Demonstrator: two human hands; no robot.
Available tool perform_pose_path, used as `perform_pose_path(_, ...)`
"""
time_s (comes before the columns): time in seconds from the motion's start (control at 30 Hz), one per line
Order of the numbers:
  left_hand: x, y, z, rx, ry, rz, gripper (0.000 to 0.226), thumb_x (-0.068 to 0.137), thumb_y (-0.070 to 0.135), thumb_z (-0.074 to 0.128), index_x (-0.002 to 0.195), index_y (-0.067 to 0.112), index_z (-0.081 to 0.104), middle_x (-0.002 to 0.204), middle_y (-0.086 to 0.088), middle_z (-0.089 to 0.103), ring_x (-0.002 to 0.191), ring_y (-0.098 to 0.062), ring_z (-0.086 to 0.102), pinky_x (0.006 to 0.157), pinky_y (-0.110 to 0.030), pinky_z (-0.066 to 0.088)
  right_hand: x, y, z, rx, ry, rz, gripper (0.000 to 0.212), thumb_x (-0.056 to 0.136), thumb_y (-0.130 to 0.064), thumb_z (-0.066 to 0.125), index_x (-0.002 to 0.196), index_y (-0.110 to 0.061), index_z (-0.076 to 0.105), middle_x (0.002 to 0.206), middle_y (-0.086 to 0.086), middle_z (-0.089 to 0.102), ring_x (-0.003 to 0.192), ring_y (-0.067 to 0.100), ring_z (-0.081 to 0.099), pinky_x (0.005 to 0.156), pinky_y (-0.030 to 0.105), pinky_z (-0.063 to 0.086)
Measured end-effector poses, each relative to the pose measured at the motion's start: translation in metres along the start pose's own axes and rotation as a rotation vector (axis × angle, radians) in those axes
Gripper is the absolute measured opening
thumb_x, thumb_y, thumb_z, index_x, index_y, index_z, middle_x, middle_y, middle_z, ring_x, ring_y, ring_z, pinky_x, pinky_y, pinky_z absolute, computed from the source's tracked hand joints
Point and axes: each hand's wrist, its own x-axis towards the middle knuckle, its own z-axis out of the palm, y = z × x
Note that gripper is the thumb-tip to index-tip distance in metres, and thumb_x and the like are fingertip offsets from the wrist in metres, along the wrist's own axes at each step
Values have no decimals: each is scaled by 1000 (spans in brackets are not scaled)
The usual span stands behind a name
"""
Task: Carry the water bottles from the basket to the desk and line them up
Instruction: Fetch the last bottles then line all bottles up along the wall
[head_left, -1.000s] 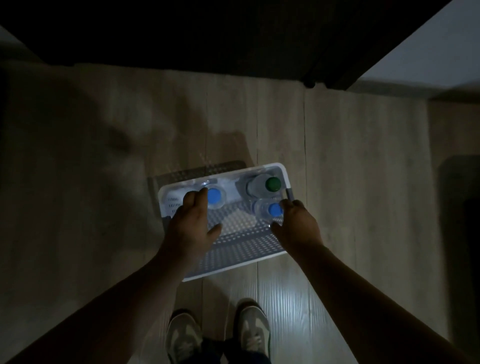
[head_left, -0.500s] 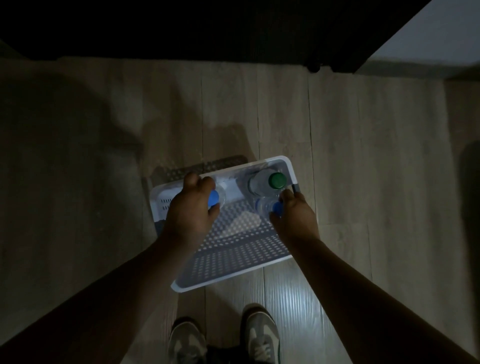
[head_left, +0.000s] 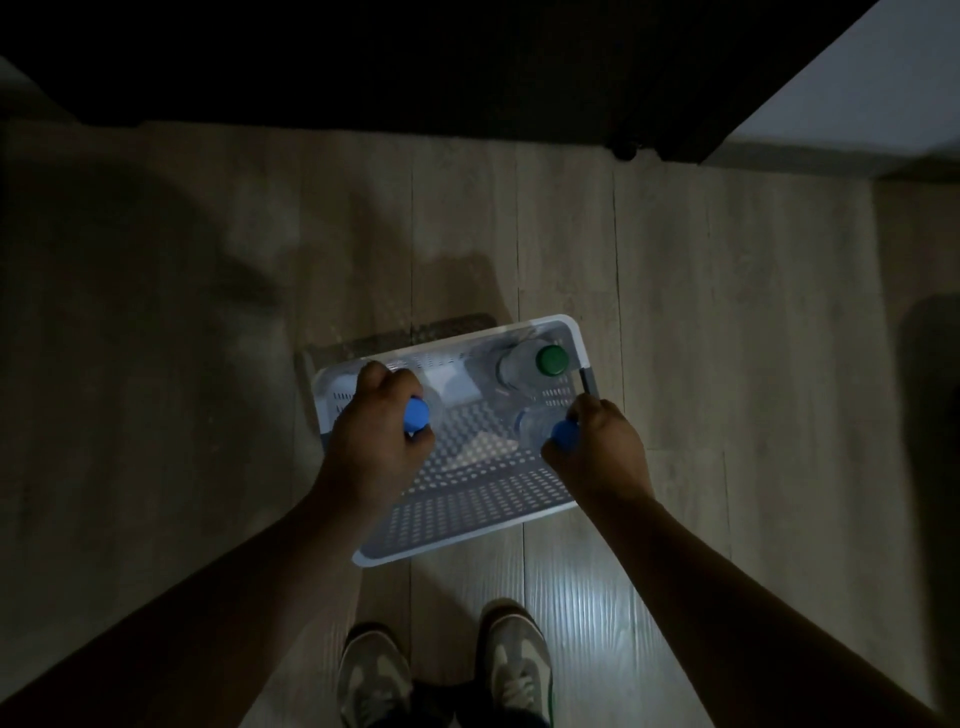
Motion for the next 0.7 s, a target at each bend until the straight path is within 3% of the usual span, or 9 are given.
perform_pose_path(0.13, -21, 11, -21, -18, 41, -43, 35, 66, 7, 79, 96, 5, 60, 108, -11, 52, 84, -13, 49, 73, -23, 42, -31, -8, -22, 27, 20, 10, 42, 80, -26, 74, 113, -13, 53, 108, 5, 57, 90, 14, 55, 81, 26, 51)
perform_pose_path(0.3, -66, 41, -65, -64, 118, -50, 36, 53, 2, 82, 83, 5, 62, 93, -12, 56, 74, -11, 48, 63, -19, 35, -96, -27, -65, 136, 82, 24, 35, 76, -21, 77, 104, -16, 55, 102, -1, 56, 82, 9, 54, 66, 13, 43)
perform_pose_path(0.47, -110, 75, -123, -136, 151, -105, 37, 53, 3, 82, 82, 9, 60, 90, 5, 47, 76, -9, 49, 63, -5, 30, -158, -61, -119, 118, 93, -47, 38, 74, -22, 79, 104, -17, 57, 101, -5, 52, 82, 6, 53, 65, 7, 38)
perform_pose_path(0.57, -134, 101, -166, -145, 154, -134, 35, 53, 3, 82, 80, 9, 60, 87, -2, 55, 76, -8, 48, 60, -5, 29, -192, -83, -160, 135, 92, -61, 36, 73, -23, 80, 101, -18, 58, 98, -6, 52, 76, 3, 50, 58, 5, 34)
perform_pose_path(0.7, -174, 138, -230, -180, 127, -221, 33, 61, 5, 80, 84, 11, 58, 93, -6, 57, 82, -13, 53, 62, -7, 32, -247, -115, -215, 166, 86, -87, 37, 72, -23, 80, 103, -18, 59, 99, -4, 55, 78, 6, 53, 62, 5, 37)
